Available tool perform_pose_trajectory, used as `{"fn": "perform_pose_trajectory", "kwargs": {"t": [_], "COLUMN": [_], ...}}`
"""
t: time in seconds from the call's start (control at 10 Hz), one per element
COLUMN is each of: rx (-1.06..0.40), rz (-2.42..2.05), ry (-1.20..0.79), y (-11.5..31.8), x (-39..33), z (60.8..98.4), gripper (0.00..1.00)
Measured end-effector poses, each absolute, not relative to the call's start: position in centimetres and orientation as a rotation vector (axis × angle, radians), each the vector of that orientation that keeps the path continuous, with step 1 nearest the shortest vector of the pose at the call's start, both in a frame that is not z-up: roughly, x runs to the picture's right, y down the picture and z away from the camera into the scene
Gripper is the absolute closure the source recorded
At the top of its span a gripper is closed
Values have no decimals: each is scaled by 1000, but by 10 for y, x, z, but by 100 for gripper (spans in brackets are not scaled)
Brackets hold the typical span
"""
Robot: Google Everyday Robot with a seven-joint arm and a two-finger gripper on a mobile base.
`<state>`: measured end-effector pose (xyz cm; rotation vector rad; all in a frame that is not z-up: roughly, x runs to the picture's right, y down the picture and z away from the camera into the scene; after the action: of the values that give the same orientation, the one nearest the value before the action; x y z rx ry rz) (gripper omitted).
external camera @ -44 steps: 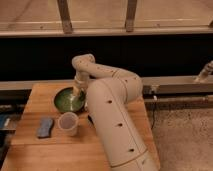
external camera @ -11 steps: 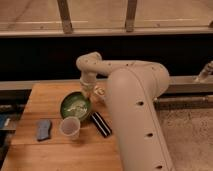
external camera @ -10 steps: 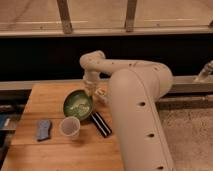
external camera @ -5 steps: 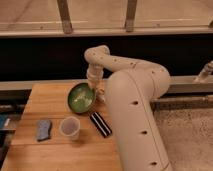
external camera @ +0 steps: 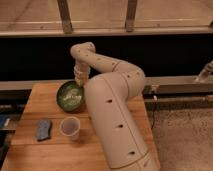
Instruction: Drag the ceramic bowl in a circle
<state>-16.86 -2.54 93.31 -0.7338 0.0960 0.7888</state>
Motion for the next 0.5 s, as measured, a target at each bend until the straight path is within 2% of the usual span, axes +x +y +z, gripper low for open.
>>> {"fn": "perform_pose_trajectory", "kwargs": {"t": [0.5], "rx": [-788], "rz": [687], "ry": [116], "y": [26], "x": [-182], "z": [903], "gripper": [100]}}
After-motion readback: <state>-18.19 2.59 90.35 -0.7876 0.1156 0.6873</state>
